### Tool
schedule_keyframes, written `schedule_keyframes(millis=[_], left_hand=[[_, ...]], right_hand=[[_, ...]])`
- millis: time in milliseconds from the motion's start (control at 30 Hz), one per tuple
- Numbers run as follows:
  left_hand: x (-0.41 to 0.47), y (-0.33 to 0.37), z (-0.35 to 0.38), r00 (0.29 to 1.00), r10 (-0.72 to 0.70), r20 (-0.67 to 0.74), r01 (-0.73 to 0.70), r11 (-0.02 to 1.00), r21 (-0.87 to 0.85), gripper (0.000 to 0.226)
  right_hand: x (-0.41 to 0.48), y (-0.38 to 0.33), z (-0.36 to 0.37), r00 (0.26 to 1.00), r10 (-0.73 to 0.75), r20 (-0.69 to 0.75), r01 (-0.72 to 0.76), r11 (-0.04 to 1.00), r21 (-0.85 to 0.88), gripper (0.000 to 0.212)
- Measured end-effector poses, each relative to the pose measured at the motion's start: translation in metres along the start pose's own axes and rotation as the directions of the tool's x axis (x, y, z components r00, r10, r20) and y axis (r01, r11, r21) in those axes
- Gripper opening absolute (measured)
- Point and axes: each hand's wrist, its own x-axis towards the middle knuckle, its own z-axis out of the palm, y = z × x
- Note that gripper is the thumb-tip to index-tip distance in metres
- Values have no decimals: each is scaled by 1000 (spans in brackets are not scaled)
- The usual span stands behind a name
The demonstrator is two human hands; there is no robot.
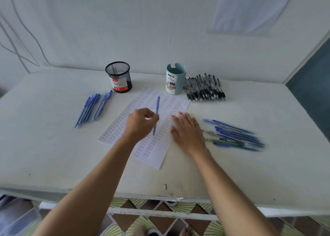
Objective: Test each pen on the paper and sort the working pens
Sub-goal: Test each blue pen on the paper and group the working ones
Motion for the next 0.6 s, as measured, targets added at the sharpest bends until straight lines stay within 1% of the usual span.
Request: schedule_keyframes(millis=[33,67,100,133,167,233,333,367,433,500,533,567,600], left_hand=[[-1,3,-2,999,-53,-1,51,979,-198,16],[-3,5,-4,997,-78,26,82,913,-399,15],[-4,7,-6,995,-75,61,97,819,-566,15],[-6,6,-8,994,-51,92,100,722,-684,15],[-8,7,-10,993,-15,121,102,638,-763,16],[-10,7,-10,986,42,161,114,536,-836,20],[-13,9,-11,976,78,203,144,465,-873,29],[-14,9,-13,973,71,221,167,450,-877,27],[-14,9,-18,958,45,282,238,422,-875,13],[-15,9,-23,948,64,310,258,412,-874,47],[-14,8,-24,952,79,297,239,416,-877,58],[-13,7,-25,958,79,276,218,424,-879,62],[-13,7,-27,970,63,235,184,442,-878,61]], right_hand=[[0,0,1,1000,-2,-8,2,1000,1,54],[0,1,1,1000,-4,-20,4,1000,3,54],[0,1,2,1000,-3,-29,3,1000,7,55],[0,1,3,1000,2,-28,-1,1000,14,56],[0,0,4,1000,9,-20,-9,1000,23,59],[0,0,5,1000,20,-12,-19,999,33,65],[0,2,1,1000,14,3,-14,997,71,71],[0,2,-1,1000,9,7,-9,996,85,72],[1,2,-2,1000,5,8,-6,995,104,73],[1,3,-2,1000,12,8,-13,993,116,77],[1,3,-2,1000,15,12,-16,993,116,79],[2,3,-1,1000,17,17,-19,994,111,81],[2,3,-1,1000,18,22,-21,995,100,83]])
